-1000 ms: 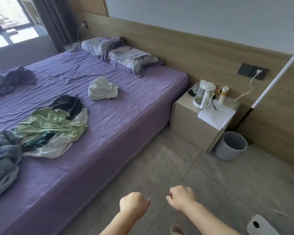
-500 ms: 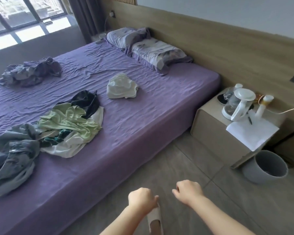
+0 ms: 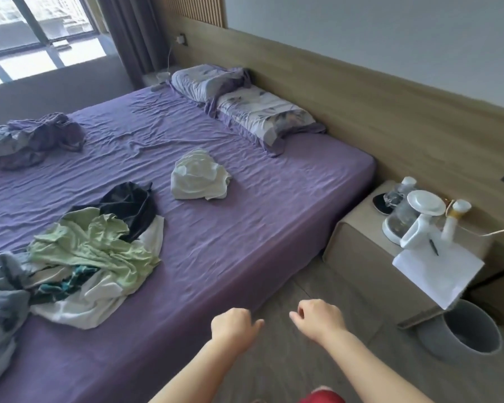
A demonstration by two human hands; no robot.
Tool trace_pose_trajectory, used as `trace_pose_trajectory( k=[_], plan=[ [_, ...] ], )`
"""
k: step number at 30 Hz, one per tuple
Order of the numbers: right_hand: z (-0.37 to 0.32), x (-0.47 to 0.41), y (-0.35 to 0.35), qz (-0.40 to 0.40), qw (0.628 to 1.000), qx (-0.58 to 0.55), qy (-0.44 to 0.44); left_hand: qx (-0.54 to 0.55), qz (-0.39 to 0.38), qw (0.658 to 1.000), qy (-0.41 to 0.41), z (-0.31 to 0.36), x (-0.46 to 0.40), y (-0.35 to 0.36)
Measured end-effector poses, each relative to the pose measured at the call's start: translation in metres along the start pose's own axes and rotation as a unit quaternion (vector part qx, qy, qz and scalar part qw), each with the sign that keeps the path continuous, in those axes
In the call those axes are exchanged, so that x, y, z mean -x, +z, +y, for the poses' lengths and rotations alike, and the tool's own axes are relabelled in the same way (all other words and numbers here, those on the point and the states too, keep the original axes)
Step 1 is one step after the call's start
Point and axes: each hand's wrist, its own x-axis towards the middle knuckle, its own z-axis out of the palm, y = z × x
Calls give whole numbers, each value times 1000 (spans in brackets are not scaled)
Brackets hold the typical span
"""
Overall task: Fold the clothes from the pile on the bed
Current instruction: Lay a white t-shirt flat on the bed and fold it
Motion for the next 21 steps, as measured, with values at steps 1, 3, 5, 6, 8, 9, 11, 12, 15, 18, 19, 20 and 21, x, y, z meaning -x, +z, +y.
trace_pose_trajectory(
  k=[1, 3, 5, 6, 8, 9, 11, 12, 15, 18, 19, 20, 21],
  plan=[
    [0, -9, -6, 2, 1000, -1, -2, 5, 4, 1000, -2, 2, -8, -5],
    [2, -29, -18, 3, 1000, -1, -9, 17, 9, 1000, -12, 6, -25, -16],
    [5, -51, -29, 1, 1000, 4, -25, 27, 14, 999, -23, 12, -43, -27],
    [8, -62, -36, 1, 999, 8, -35, 29, 16, 999, -29, 17, -52, -33],
    [14, -87, -50, -1, 998, 20, -55, 35, 16, 998, -44, 27, -71, -45],
    [18, -100, -58, -3, 997, 27, -67, 40, 16, 998, -54, 33, -81, -50],
    [29, -127, -75, -6, 995, 39, -92, 51, 16, 996, -77, 46, -100, -61],
    [34, -140, -85, -5, 993, 45, -105, 57, 19, 994, -88, 53, -109, -67],
    [51, -179, -114, -1, 989, 62, -137, 78, 34, 989, -119, 75, -135, -84],
    [65, -217, -139, -2, 983, 76, -169, 103, 50, 982, -150, 97, -156, -100],
    [67, -229, -145, -1, 980, 81, -179, 110, 51, 980, -159, 103, -161, -105],
    [68, -239, -151, 0, 978, 86, -189, 115, 49, 978, -167, 107, -166, -108],
    [68, -249, -155, -1, 976, 89, -198, 121, 45, 976, -175, 111, -169, -111]
  ],
)
